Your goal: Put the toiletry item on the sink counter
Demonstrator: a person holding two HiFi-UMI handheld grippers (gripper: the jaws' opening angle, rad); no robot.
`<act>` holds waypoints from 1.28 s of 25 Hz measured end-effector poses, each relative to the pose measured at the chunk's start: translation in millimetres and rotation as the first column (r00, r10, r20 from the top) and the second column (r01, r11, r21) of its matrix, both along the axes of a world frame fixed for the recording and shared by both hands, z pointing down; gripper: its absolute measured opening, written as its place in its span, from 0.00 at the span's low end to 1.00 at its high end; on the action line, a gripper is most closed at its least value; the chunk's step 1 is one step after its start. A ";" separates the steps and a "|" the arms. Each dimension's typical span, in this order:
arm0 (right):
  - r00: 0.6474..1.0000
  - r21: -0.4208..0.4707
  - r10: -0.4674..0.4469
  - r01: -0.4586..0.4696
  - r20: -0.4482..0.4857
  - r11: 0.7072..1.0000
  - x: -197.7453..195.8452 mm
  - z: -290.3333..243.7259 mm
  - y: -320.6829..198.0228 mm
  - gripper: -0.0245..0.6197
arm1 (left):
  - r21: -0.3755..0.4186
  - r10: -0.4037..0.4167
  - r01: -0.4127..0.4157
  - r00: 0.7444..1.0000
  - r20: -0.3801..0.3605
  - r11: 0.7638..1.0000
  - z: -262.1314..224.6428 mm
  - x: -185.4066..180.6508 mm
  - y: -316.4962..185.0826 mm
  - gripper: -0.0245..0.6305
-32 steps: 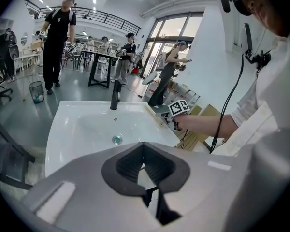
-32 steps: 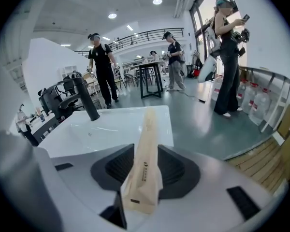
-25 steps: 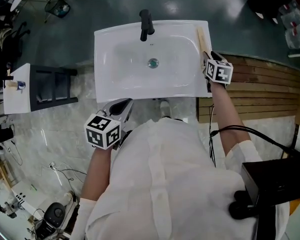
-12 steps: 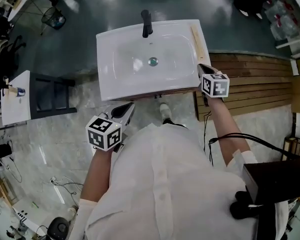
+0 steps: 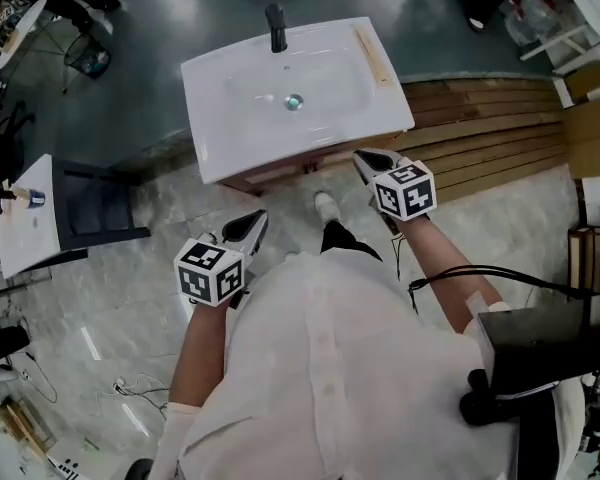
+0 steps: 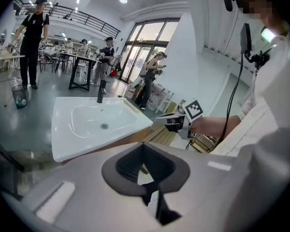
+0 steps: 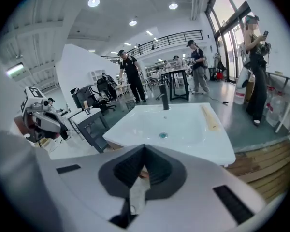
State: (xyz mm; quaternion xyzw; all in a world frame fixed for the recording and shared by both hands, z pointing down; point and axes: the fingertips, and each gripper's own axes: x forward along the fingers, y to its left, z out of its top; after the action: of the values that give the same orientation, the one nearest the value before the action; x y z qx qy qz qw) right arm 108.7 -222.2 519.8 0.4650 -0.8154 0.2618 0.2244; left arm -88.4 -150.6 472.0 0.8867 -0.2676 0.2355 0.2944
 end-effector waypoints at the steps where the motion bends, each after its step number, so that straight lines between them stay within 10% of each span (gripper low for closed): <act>1: 1.000 0.004 -0.010 0.010 0.005 1.000 -9.4 -2.0 11.4 0.05 | -0.001 0.007 -0.007 1.000 -0.003 1.000 1.8 -1.6 6.6 0.05; 12: 0.989 0.037 -0.143 0.142 0.026 0.989 -92.0 -14.0 102.1 0.05 | -0.008 0.045 -0.045 0.999 -0.020 0.999 13.3 -16.7 64.9 0.05; 32: 0.980 0.050 -0.200 0.199 0.008 0.979 -117.4 -21.6 145.5 0.05 | 0.001 0.029 -0.029 0.999 -0.032 1.000 16.9 -31.7 105.1 0.05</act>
State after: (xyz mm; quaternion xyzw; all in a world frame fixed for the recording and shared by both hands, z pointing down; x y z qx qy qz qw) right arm -8.7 -76.8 498.2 0.3847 -0.8655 0.2210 0.2327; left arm -120.0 -45.5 488.8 0.8942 -0.2502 0.2255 0.2950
